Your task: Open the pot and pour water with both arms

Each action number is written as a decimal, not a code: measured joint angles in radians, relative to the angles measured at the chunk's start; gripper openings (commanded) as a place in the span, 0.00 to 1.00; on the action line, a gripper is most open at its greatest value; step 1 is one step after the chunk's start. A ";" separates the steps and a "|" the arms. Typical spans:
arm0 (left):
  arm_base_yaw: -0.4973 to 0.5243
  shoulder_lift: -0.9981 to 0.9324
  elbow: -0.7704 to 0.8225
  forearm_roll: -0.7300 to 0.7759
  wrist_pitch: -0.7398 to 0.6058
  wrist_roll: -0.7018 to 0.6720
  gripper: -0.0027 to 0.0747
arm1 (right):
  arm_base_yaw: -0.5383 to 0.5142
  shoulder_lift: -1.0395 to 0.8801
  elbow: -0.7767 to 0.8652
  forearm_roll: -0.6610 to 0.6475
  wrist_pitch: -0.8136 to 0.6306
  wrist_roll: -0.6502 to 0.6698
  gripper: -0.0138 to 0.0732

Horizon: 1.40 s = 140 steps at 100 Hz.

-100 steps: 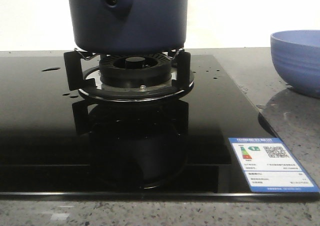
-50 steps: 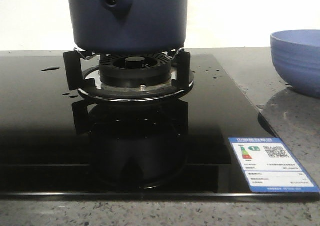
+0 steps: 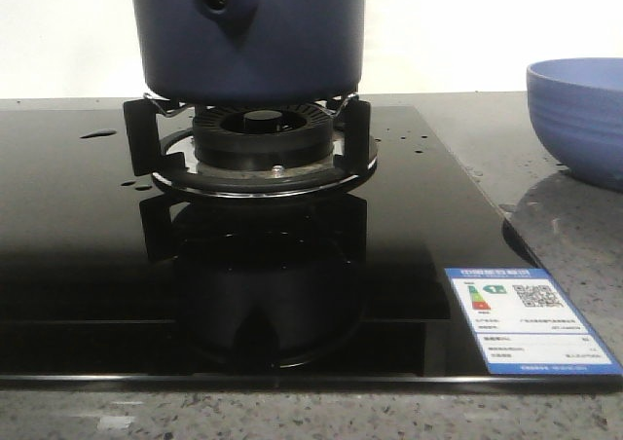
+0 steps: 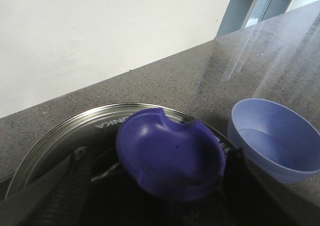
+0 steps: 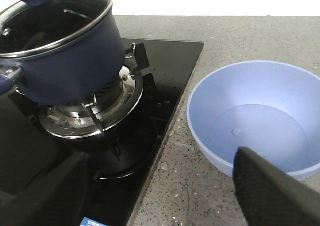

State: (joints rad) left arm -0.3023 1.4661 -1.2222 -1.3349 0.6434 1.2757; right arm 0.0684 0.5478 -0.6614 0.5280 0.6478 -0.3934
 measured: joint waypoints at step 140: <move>0.088 -0.122 -0.014 -0.022 -0.070 0.127 0.50 | -0.046 0.193 -0.183 -0.109 0.133 0.111 0.78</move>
State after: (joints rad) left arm -0.2147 1.3443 -1.2358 -1.3568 0.5738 1.4032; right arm 0.0219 0.7406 -0.8445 0.4194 0.7807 -0.2821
